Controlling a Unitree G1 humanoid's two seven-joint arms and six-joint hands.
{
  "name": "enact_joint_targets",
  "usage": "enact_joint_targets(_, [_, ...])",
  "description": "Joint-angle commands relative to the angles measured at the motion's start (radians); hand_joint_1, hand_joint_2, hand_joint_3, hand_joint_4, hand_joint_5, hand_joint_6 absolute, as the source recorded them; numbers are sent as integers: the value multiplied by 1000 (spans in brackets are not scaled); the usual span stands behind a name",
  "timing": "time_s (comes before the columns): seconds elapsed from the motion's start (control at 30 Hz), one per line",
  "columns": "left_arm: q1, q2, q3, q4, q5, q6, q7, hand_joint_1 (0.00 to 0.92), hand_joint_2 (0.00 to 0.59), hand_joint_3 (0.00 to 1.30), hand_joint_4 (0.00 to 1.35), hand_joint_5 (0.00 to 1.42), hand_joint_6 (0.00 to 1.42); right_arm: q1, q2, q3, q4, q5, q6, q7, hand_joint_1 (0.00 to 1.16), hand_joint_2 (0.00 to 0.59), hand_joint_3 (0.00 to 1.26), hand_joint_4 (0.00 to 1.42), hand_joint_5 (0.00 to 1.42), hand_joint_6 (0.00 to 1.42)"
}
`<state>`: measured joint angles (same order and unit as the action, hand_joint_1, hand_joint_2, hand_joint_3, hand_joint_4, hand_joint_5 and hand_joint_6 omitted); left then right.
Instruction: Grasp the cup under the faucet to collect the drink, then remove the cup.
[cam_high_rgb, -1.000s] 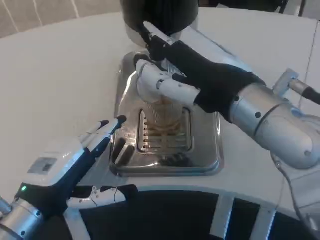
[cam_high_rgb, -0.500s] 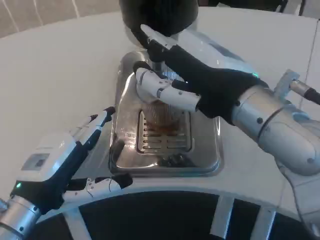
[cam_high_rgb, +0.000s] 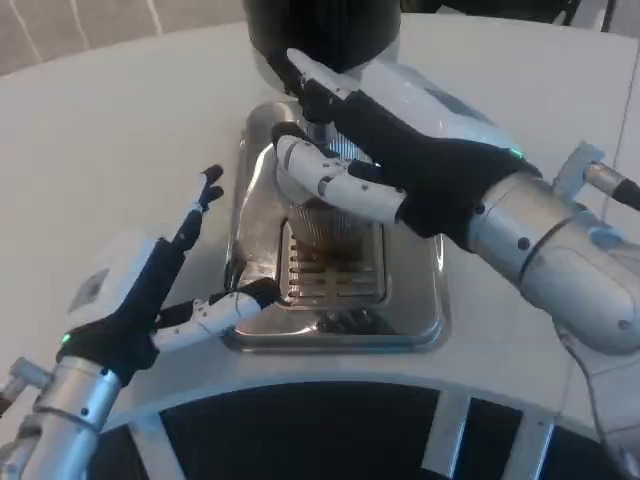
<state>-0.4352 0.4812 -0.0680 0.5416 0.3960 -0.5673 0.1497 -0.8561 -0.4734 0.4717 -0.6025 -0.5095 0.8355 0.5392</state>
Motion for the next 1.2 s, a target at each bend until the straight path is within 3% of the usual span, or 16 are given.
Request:
enact_joint_targets(0.03, [-42, -26, -10, 58, 5, 18, 6, 165, 40, 0, 0, 116, 220, 30, 17, 28, -11, 31, -36, 57, 0, 565, 0, 0, 0, 0])
enact_joint_targets(0.9, [-273, -88, -74, 326, 23, -9, 80, 210, 48, 0, 0, 150, 220, 41, 22, -1, -11, 17, -41, 74, 0, 578, 0, 0, 0, 0])
enact_joint_targets(1.2, [-259, -77, -73, 328, 17, -22, 69, 210, 48, 0, 0, 159, 220, 115, 28, -81, -94, -7, -41, 25, 0, 579, 0, 0, 0, 0])
